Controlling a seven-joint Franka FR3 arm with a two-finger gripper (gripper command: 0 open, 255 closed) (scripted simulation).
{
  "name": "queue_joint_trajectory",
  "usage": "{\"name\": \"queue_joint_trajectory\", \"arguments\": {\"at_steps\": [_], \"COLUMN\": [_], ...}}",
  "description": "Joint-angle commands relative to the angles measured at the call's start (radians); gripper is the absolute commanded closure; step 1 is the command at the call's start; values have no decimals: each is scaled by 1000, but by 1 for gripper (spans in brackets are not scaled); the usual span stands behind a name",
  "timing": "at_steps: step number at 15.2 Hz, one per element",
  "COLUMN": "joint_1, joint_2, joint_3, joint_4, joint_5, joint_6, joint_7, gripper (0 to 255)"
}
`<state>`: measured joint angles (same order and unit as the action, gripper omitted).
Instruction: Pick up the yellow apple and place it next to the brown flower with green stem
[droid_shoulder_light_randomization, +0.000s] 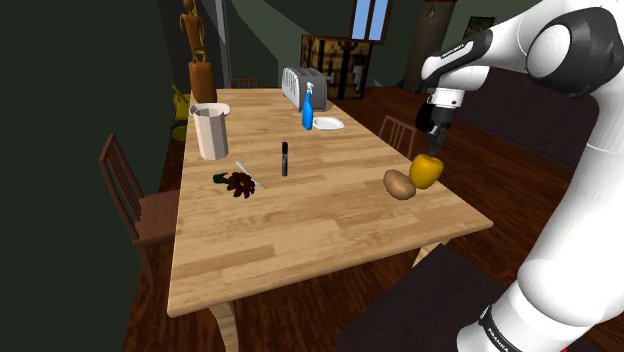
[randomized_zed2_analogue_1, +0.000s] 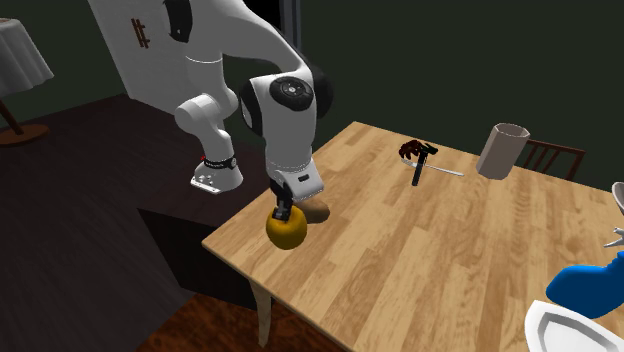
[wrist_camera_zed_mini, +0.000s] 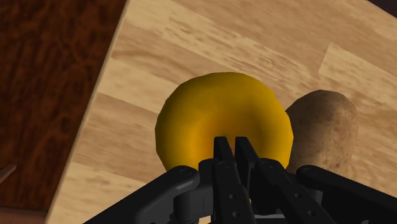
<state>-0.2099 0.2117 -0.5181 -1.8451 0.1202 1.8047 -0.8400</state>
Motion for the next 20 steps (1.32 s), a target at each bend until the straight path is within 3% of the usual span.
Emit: {"name": "queue_joint_trajectory", "arguments": {"at_steps": [1, 20], "joint_1": [0, -2], "joint_2": [-6, -43], "joint_3": [-1, -9], "joint_4": [20, 233], "joint_5": [-4, -26], "joint_6": [-25, -269], "joint_7": [2, 21], "gripper": [255, 255]}}
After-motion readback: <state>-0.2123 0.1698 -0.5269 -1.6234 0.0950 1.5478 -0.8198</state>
